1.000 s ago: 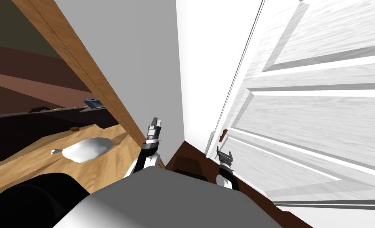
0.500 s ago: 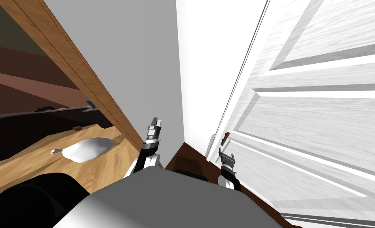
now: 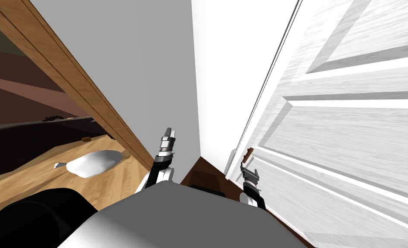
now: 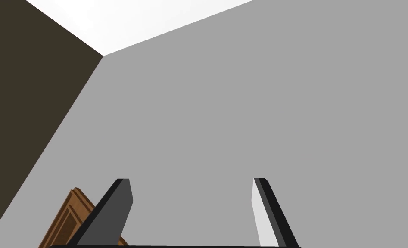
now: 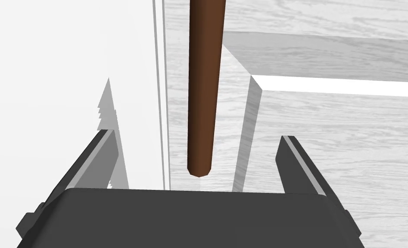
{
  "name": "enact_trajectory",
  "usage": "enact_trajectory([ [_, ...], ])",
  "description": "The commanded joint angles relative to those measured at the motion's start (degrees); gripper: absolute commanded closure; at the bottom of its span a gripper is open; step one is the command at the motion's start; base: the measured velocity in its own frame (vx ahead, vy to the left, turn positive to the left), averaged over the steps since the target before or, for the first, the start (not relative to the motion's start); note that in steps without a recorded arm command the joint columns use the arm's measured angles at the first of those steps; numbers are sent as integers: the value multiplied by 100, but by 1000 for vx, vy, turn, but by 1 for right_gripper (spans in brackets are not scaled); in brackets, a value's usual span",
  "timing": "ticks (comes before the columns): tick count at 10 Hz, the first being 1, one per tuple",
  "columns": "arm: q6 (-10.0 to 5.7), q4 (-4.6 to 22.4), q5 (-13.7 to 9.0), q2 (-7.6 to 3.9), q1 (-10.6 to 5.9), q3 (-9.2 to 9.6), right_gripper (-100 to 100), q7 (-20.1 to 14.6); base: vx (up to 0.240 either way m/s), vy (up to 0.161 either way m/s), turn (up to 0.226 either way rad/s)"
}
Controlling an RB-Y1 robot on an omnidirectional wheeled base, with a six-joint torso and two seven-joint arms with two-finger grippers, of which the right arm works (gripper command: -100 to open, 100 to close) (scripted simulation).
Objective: Pull the door open
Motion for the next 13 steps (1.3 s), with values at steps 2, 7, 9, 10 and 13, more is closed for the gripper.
enact_trajectory([
  [2,32,115,-4,-254,70,-26,-100,-366,182,9,57],
  [7,60,292,-4,-580,166,-55,-100,-840,142,-15,36],
  [9,56,323,-4,-582,161,-56,-100,-860,112,-2,13],
  [10,56,323,-4,-582,161,-56,100,-860,-28,9,17],
  [13,56,323,-4,-582,161,-56,100,-860,-14,-3,-1],
])
